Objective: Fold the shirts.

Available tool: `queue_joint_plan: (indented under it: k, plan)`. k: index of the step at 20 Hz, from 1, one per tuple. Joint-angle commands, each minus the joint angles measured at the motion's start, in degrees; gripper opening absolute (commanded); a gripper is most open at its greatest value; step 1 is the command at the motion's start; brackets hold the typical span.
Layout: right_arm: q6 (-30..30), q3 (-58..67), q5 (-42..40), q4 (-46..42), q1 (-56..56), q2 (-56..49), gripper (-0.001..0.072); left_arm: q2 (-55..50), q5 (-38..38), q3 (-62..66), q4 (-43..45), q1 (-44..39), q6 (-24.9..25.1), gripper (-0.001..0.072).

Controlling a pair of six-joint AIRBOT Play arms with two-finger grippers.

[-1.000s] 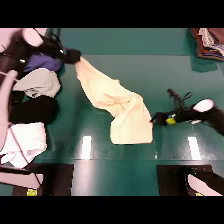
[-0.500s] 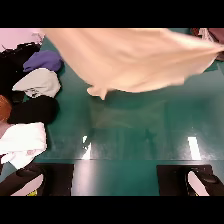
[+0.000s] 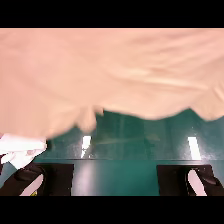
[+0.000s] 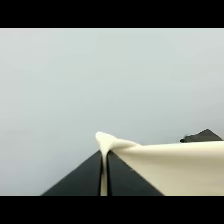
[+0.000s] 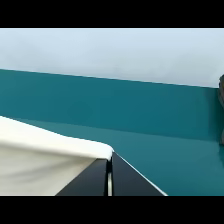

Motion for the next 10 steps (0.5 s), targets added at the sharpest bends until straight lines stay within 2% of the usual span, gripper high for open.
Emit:
queue_joint_plan:
  k: [1, 6, 8, 10]
  plan:
    - [2.40, -2.12, 4.13, 0.02, -0.70, -0.98, 0.0013, -2.43, -2.34, -2.43, 3.30, 0.04, -0.02, 0.0025]
    - [5.33, -20.20, 3.87, -1.27, 10.54, -7.52, 0.0013, -14.32, -10.60, -16.79, 6.69, 0.04, -0.44, 0.0026]
    - [6.95, -28.24, -0.09, -5.77, 16.74, -12.70, 0.0013, -19.67, -9.31, -24.48, 6.73, 0.04, -0.44, 0.0026]
    - [7.52, -33.48, -7.93, -8.46, 20.94, -18.93, 0.0013, -26.10, -3.72, -32.09, 7.56, 0.04, -0.44, 0.0026]
